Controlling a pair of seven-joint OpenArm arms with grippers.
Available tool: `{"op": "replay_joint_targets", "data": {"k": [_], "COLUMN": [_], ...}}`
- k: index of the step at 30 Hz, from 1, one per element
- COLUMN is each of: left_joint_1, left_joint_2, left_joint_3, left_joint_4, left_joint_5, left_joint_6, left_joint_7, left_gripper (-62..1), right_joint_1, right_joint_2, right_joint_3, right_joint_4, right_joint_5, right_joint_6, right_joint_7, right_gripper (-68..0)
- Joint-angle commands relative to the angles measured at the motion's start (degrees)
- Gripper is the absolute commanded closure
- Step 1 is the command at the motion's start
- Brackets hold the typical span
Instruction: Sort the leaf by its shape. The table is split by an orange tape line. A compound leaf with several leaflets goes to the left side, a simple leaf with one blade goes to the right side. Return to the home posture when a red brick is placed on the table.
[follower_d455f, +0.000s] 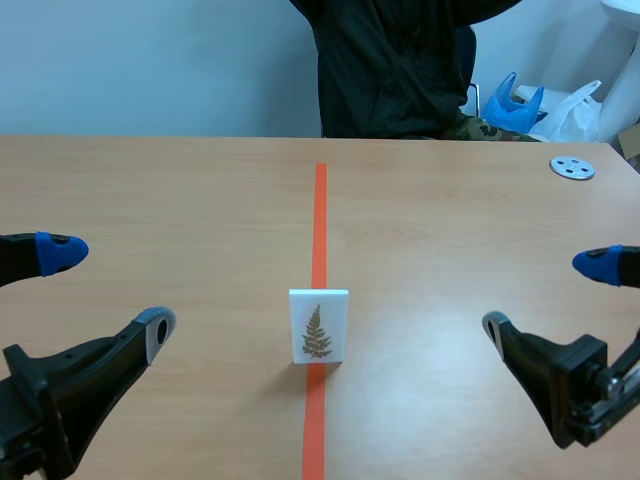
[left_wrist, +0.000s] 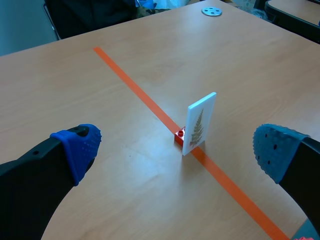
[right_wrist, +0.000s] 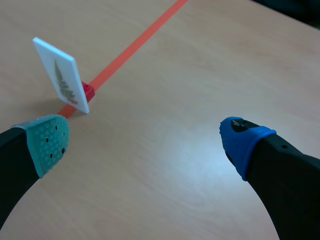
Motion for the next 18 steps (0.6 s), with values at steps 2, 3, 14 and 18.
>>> {"op": "replay_joint_targets", "data": {"k": [2, 3, 14, 18], "left_joint_1": [-0.2, -0.2, -0.2, -0.2], "left_joint_2": [0.3, 0.3, 0.3, 0.3], "left_joint_3": [0.1, 0.1, 0.1, 0.1], "left_joint_4": [0.8, 0.8, 0.8, 0.8], "left_joint_5": [-0.3, -0.3, -0.3, -0.3], "left_joint_6": [-0.1, -0.1, -0.1, -0.1], "left_joint_7": [-1.0, -1.0, -1.0, -1.0], "left_gripper": [-62.3, -62.3, -62.3, -62.3], "right_joint_1": [2.7, 3.5, 15.3, 20.5], "right_joint_2": [0.2, 0.2, 0.2, 0.1], "right_joint_3": [0.6, 0.5, -8.5, -14.2], "right_joint_4": [0.1, -0.2, -8.0, -13.0], "right_joint_5": [0.4, 0.4, 0.4, -0.1], "right_joint_6": [0.2, 0.4, 5.6, 6.2], "right_joint_7": [-1.4, -1.9, -4.0, -3.8], "right_gripper": [-62.1, -62.1, -62.1, -62.1]}}
